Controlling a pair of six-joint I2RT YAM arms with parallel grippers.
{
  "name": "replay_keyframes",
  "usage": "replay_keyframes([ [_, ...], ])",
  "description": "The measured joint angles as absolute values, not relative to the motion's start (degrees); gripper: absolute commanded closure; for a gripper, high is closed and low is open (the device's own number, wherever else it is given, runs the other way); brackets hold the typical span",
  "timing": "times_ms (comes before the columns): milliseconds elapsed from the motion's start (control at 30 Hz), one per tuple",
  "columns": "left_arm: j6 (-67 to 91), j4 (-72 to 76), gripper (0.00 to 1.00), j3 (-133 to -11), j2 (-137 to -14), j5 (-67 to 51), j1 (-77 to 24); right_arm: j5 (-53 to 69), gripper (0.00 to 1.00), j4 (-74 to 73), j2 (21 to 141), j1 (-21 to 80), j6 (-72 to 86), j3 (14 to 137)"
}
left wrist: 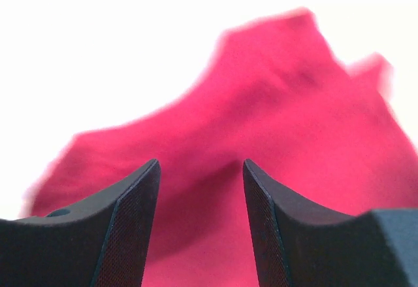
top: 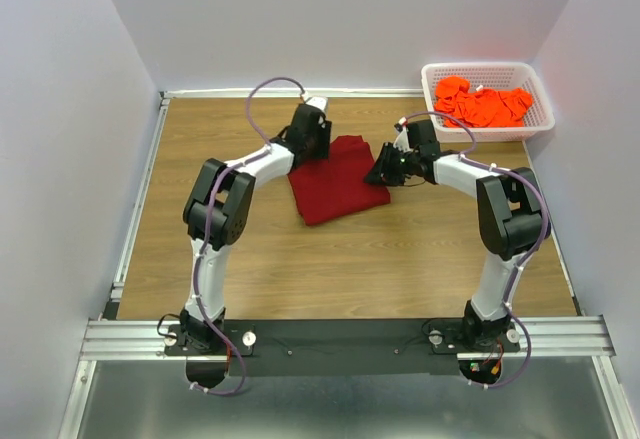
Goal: Fold and stack the t-shirts
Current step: Fold the tshirt
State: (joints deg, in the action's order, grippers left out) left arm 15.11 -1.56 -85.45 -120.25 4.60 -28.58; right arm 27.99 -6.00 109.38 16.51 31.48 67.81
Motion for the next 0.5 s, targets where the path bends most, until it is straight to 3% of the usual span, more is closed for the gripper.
replay_keyframes([
  [267, 18.24, -3.27, 0.32, -92.01, -123.72, 8.84, -20.64, 28.6, 0.66, -5.96, 109.4, 16.51, 31.42, 67.55],
  [500, 24.51, -4.93, 0.33, -79.18, -106.91, 8.95, -23.29, 29.76, 0.66, -5.67, 109.38, 16.51, 31.09, 67.55],
])
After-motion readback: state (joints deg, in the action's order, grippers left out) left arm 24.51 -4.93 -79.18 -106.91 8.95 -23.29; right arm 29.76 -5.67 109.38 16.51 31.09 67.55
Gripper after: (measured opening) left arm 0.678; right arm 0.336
